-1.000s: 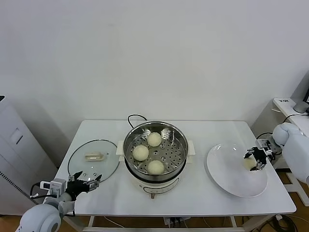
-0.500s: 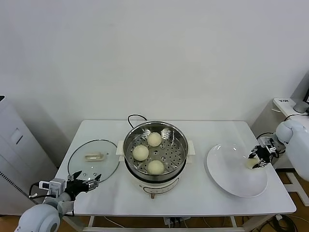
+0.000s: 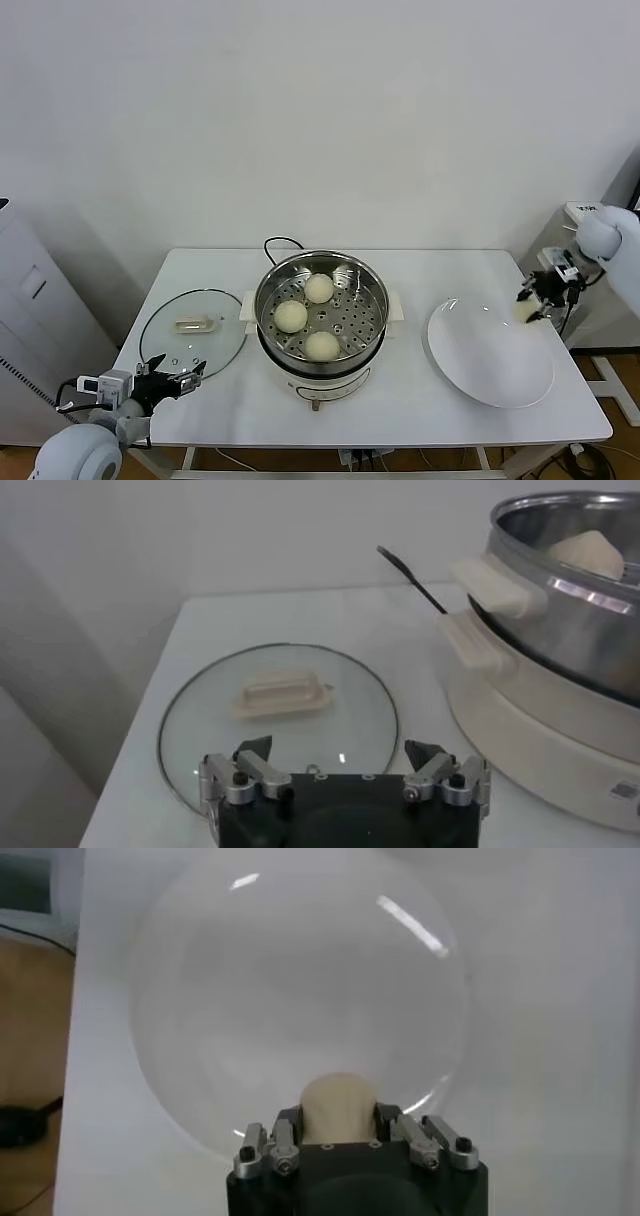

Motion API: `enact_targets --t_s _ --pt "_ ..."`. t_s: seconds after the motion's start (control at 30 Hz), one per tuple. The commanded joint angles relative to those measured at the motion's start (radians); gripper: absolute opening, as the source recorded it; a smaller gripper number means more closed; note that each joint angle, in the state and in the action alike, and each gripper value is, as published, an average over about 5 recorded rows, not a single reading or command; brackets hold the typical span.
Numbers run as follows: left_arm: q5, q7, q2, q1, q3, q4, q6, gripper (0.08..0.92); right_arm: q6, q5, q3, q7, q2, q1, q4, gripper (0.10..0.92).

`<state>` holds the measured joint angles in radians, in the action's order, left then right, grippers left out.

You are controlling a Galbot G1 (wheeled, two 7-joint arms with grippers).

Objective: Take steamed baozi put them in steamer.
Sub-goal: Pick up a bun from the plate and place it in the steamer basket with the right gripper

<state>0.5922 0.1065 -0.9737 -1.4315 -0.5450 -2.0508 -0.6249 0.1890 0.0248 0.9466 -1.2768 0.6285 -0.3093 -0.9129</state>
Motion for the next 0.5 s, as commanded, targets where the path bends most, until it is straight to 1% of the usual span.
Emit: enact_targets --t_s 0.03,0.3,0.5 --pt "-0.003 0.001 0.0 0.002 0.002 -0.001 -0.002 0.823 -0.276 0.476 0.622 0.023 0.023 -0.523 -0.327 0.458" --pt "-0.005 0.0 0.002 0.002 0.008 0.0 0.0 0.823 -0.441 0.64 0.774 0.083 0.201 -0.683 -0.42 0.458" --pt "-0.004 -0.001 0.007 0.005 0.012 0.003 0.003 0.823 -0.496 0.75 0.79 0.133 0.283 -0.698 -0.432 0.458"
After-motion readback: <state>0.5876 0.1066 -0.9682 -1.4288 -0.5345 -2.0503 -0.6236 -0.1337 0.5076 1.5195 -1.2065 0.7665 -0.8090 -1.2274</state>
